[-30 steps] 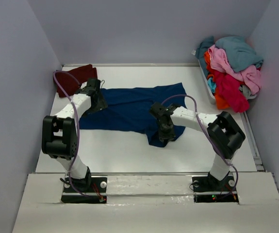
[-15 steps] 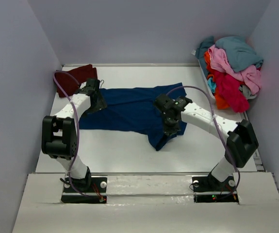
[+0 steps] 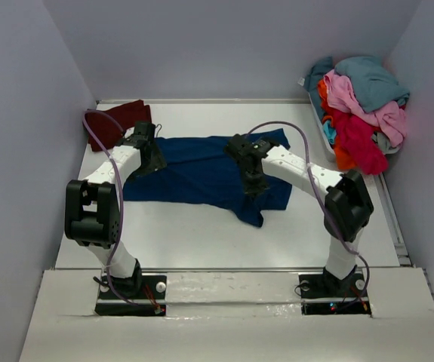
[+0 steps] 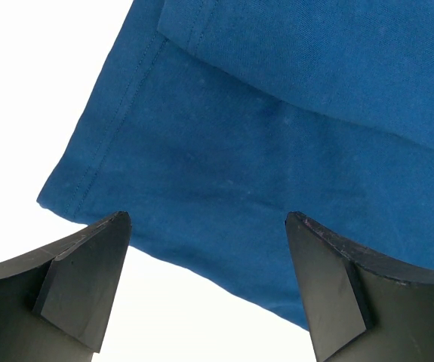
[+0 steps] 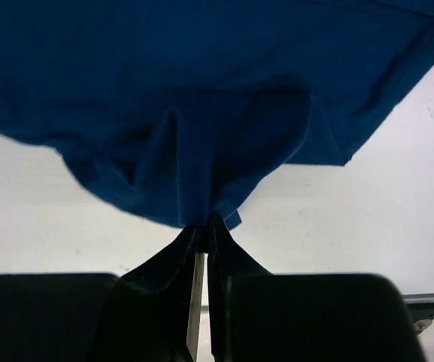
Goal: Fold and stack the t-shirts
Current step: Grap the side of the flattened tshirt closest away from the robot with both arms
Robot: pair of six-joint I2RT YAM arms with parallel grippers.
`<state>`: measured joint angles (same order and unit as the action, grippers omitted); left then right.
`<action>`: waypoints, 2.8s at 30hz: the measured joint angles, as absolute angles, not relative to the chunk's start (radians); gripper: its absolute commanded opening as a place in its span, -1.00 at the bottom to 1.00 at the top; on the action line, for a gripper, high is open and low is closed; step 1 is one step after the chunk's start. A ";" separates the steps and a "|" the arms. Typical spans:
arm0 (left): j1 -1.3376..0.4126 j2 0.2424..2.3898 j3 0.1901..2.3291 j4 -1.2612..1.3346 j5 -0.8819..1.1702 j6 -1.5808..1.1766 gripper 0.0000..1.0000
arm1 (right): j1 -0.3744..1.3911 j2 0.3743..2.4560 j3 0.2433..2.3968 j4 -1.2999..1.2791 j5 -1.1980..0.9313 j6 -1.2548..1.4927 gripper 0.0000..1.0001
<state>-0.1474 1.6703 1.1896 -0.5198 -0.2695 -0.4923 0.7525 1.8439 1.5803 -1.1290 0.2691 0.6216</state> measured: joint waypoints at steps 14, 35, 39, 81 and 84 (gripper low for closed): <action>-0.141 1.618 1.100 -0.537 -0.314 -0.527 0.91 | 0.667 1.915 1.588 -1.090 0.268 0.583 -0.77; -0.054 1.531 0.935 -0.560 -0.305 -0.593 0.91 | 0.668 1.770 1.443 -1.035 0.214 0.578 -0.77; -0.039 1.531 0.908 -0.551 -0.297 -0.597 0.72 | 0.668 1.762 1.442 -1.031 0.206 0.575 -0.77; -0.019 1.613 0.982 -0.477 -0.267 -0.549 -0.89 | 0.668 1.717 1.461 -1.085 0.233 0.606 -0.77; -0.019 1.592 1.059 -0.513 -0.295 -0.541 -0.89 | 0.668 1.708 1.505 -1.100 0.273 0.611 -0.77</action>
<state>-0.0193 1.5917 1.0588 -0.5129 -0.2955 -0.5407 0.6678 1.7081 1.5051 -1.0996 0.2726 0.6109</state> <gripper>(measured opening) 0.080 0.120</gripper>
